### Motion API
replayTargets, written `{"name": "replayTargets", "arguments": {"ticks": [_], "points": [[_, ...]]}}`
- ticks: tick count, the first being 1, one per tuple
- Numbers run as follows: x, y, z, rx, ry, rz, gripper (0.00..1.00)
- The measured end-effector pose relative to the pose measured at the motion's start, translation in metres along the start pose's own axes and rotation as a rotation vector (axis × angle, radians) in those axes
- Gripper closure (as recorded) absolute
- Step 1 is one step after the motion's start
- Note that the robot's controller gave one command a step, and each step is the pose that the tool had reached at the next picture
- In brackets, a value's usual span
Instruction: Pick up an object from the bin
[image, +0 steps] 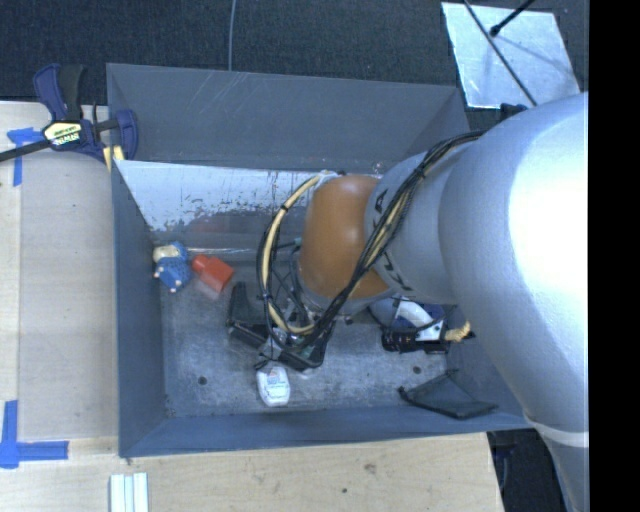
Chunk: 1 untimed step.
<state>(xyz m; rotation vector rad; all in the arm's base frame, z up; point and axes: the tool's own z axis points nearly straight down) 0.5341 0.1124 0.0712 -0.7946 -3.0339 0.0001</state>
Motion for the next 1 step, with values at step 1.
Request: {"name": "replayTargets", "arguments": {"ticks": [1], "points": [[-0.0005, -0.0001, -0.0001, -0.001, -0.002, 0.001, 1.0]]}}
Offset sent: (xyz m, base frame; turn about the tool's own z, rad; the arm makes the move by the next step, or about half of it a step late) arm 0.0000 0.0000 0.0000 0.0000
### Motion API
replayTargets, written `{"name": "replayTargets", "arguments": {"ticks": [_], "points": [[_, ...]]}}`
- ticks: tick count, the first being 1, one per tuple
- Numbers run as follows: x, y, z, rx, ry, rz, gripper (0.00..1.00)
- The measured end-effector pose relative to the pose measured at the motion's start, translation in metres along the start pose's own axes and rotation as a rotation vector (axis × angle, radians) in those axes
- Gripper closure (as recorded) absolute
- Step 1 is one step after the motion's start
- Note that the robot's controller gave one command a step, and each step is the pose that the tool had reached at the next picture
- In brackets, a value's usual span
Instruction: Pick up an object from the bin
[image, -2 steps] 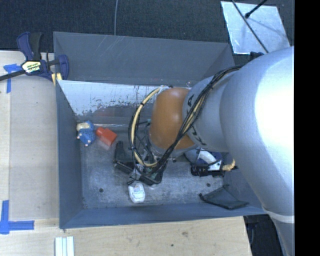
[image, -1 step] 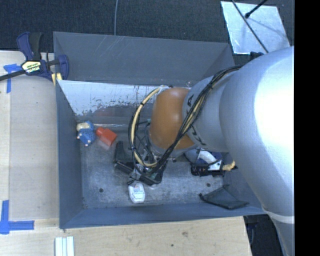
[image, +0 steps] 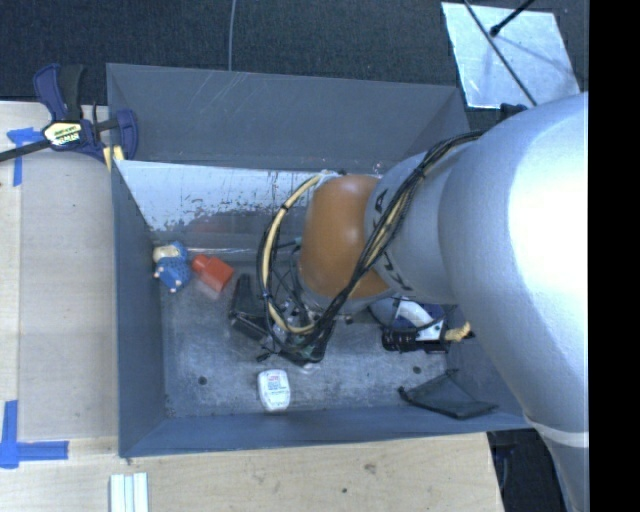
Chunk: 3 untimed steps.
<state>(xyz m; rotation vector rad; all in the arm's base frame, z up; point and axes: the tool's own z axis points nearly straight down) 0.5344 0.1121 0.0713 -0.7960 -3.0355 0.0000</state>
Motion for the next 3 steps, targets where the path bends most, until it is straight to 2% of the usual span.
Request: {"name": "replayTargets", "arguments": {"ticks": [1, 2, 3], "points": [[0.0, -0.001, -0.053, 0.0, -0.003, -0.001, 1.0], [0.001, -0.003, -0.068, 0.002, -0.001, -0.002, 1.0], [0.001, -0.004, -0.098, 0.001, -0.002, -0.004, 1.0]]}}
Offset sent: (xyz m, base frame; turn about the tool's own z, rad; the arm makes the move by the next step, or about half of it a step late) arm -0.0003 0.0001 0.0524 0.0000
